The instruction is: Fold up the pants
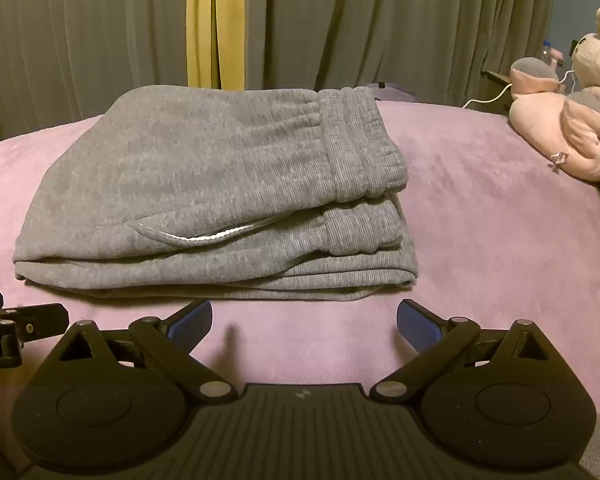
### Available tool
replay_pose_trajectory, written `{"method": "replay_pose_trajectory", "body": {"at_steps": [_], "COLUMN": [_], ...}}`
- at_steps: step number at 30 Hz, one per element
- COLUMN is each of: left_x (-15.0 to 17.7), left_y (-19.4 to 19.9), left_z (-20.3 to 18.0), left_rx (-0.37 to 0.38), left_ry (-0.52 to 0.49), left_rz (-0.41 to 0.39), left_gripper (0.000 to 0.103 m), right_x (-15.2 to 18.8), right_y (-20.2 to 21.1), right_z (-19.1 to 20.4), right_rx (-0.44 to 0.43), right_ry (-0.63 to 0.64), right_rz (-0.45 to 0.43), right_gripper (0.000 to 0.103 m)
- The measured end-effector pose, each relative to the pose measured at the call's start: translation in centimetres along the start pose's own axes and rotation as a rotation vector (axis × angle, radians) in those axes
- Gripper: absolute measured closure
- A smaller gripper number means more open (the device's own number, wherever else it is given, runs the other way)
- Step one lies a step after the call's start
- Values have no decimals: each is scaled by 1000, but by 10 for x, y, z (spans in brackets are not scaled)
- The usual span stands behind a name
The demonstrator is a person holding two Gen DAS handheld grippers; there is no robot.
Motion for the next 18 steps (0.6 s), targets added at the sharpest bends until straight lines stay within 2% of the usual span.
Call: {"method": "replay_pose_trajectory", "body": {"at_steps": [18], "left_x": [1], "left_y": [-1], "left_z": [0], "left_rx": [1], "left_ry": [10], "left_rz": [5], "left_gripper": [2], "right_x": [0], "right_y": [-2], "right_z": [-1], "right_rx": [8], "right_ry": [-6], "right_rz": [9], "right_gripper": [4]}}
Point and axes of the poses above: each gripper's, at about its wrist camera, not at the fingertips, and y roughly against the way its jaws point, z to its left, x to its underside, the point moved 2 cm from there along -y, roughly the way its jaws point, and after that the axes turned 6 degrees about x, right-handed, at the moved point
